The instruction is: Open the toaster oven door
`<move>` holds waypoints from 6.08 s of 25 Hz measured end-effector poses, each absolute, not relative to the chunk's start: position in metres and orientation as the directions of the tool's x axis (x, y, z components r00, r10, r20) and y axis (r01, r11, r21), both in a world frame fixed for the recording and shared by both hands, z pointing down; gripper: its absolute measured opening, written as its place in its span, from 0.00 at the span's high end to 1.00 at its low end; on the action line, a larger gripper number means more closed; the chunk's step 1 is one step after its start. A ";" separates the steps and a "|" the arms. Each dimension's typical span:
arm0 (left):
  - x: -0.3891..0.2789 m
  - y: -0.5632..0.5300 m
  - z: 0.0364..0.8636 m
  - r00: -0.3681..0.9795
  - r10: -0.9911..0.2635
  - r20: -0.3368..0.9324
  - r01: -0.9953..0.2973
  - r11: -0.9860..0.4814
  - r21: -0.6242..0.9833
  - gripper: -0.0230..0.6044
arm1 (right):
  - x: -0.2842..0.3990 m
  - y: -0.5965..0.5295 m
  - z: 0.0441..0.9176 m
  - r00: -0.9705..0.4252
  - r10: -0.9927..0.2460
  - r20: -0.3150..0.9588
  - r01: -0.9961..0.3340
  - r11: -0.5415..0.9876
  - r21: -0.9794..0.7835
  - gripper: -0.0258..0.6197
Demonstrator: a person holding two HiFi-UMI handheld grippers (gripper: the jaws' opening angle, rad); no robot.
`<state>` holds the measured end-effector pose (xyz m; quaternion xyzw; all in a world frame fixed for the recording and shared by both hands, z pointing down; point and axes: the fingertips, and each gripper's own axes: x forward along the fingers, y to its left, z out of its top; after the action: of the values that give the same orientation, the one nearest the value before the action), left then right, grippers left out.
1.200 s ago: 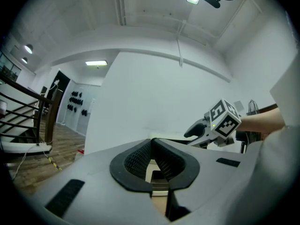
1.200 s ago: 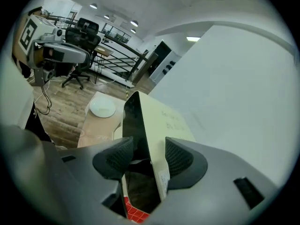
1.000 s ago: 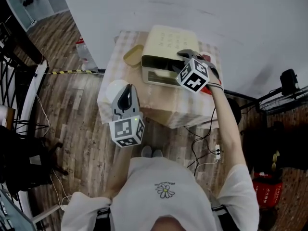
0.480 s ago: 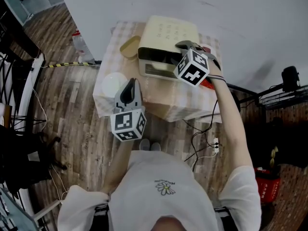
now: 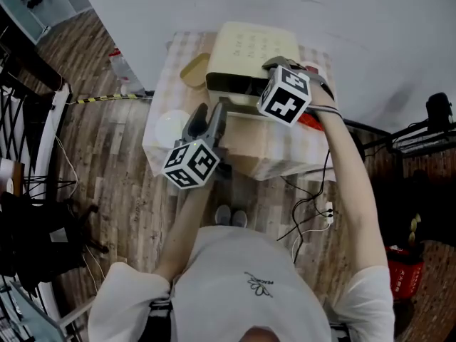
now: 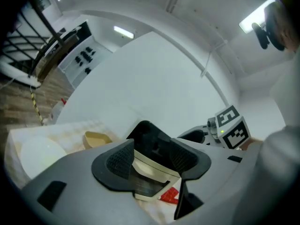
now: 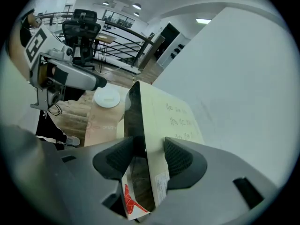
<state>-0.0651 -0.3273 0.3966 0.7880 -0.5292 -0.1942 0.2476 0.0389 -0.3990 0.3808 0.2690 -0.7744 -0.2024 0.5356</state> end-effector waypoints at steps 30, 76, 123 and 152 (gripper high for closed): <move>-0.015 -0.401 0.503 0.452 -0.881 -0.142 0.019 -0.150 0.989 0.74 | 0.036 -0.405 0.383 -0.239 -0.606 0.759 -0.219 0.795 0.566 0.66; -0.018 -0.346 0.511 0.503 -0.851 -0.152 0.009 -0.171 0.985 0.85 | 0.038 -0.401 0.382 -0.267 -0.600 0.754 -0.195 0.800 0.567 0.65; -0.026 -0.265 0.594 0.558 -0.829 0.017 -0.015 0.011 1.000 0.88 | 0.035 -0.401 0.378 -0.268 -0.610 0.746 -0.215 0.792 0.571 0.65; -0.024 -0.256 0.658 0.558 -0.812 0.174 -0.034 0.187 0.982 0.94 | 0.039 -0.399 0.385 -0.259 -0.580 0.772 -0.230 0.814 0.534 0.65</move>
<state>-0.0236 -0.2564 0.6583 0.5688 -0.3717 -0.2880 0.6748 0.0389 -0.3993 0.3851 0.2607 -0.7772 -0.1589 0.5503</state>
